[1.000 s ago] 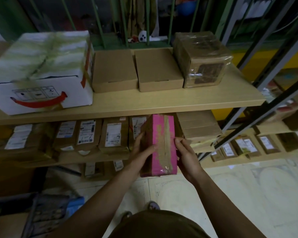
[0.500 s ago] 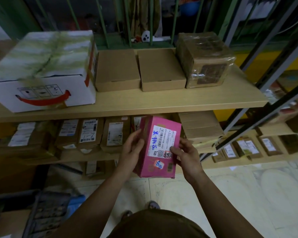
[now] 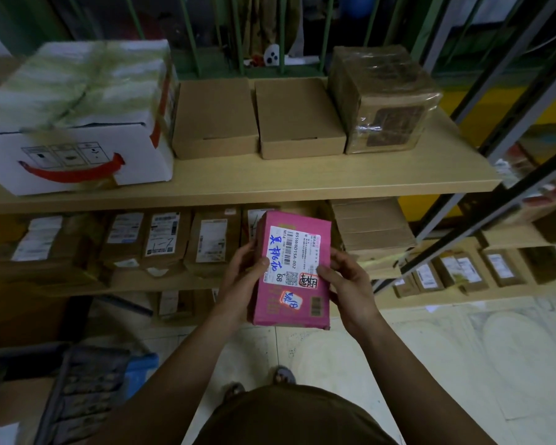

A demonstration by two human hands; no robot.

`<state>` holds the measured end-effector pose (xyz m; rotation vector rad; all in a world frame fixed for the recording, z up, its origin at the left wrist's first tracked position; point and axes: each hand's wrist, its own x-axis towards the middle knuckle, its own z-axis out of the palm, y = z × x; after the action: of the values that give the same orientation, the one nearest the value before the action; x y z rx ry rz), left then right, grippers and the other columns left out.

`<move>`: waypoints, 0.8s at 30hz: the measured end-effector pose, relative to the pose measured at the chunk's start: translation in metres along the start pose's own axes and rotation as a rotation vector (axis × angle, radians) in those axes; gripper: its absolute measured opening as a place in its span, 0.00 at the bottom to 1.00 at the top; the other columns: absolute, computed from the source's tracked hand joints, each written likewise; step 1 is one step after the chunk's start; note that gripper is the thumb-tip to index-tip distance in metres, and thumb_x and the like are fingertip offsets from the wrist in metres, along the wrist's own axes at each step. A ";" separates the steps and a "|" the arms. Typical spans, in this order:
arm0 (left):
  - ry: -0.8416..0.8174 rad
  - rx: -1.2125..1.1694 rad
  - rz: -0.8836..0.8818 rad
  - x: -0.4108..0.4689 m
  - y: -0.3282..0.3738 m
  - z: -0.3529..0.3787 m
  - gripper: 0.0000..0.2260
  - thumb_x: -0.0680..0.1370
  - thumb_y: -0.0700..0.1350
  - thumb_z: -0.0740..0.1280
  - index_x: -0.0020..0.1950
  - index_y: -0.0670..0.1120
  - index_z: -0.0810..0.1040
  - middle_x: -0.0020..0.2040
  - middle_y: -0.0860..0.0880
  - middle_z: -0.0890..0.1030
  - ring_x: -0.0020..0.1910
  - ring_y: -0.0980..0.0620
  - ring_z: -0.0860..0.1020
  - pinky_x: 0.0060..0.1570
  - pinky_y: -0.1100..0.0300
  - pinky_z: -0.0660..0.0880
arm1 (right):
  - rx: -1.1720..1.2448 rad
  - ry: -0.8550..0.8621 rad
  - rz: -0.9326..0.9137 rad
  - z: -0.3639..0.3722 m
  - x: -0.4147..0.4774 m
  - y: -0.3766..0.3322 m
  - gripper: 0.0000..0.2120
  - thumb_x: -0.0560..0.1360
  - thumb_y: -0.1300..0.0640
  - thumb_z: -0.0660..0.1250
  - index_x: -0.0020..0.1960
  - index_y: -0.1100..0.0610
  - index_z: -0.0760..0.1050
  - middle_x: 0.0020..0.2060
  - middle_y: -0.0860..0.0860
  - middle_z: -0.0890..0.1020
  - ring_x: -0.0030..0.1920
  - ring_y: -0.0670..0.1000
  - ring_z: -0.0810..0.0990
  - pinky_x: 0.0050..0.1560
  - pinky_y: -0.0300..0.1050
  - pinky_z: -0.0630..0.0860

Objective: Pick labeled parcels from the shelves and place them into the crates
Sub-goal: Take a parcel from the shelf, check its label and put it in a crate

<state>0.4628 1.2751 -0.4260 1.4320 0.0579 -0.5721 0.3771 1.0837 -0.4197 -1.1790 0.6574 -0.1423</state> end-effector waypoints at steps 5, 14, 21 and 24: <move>0.050 -0.197 -0.070 -0.001 -0.015 -0.029 0.23 0.77 0.51 0.73 0.71 0.52 0.74 0.62 0.43 0.83 0.58 0.40 0.83 0.56 0.38 0.80 | -0.010 -0.133 0.011 0.014 -0.004 -0.007 0.16 0.78 0.66 0.68 0.65 0.57 0.78 0.55 0.56 0.86 0.56 0.56 0.85 0.49 0.54 0.82; 0.471 -0.371 0.023 -0.081 -0.022 -0.145 0.20 0.77 0.47 0.71 0.68 0.46 0.74 0.60 0.42 0.84 0.57 0.39 0.83 0.57 0.41 0.80 | -0.186 -0.540 0.138 0.146 -0.009 0.036 0.14 0.78 0.67 0.68 0.61 0.55 0.79 0.56 0.54 0.85 0.56 0.55 0.85 0.46 0.53 0.81; 0.855 -0.493 0.117 -0.191 -0.043 -0.229 0.26 0.73 0.47 0.73 0.70 0.45 0.72 0.61 0.39 0.83 0.55 0.37 0.84 0.47 0.45 0.83 | -0.358 -0.932 0.218 0.262 -0.063 0.084 0.15 0.80 0.64 0.67 0.64 0.53 0.79 0.57 0.51 0.85 0.56 0.53 0.85 0.48 0.49 0.81; 1.010 -0.558 0.173 -0.232 -0.055 -0.253 0.23 0.74 0.46 0.73 0.68 0.45 0.75 0.60 0.40 0.84 0.54 0.37 0.84 0.48 0.45 0.82 | -0.460 -1.087 0.200 0.304 -0.092 0.107 0.14 0.80 0.61 0.67 0.65 0.52 0.78 0.58 0.50 0.84 0.58 0.53 0.84 0.51 0.52 0.81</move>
<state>0.3146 1.5897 -0.4306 1.0313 0.8193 0.3428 0.4442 1.4115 -0.4105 -1.3972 -0.1824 0.8145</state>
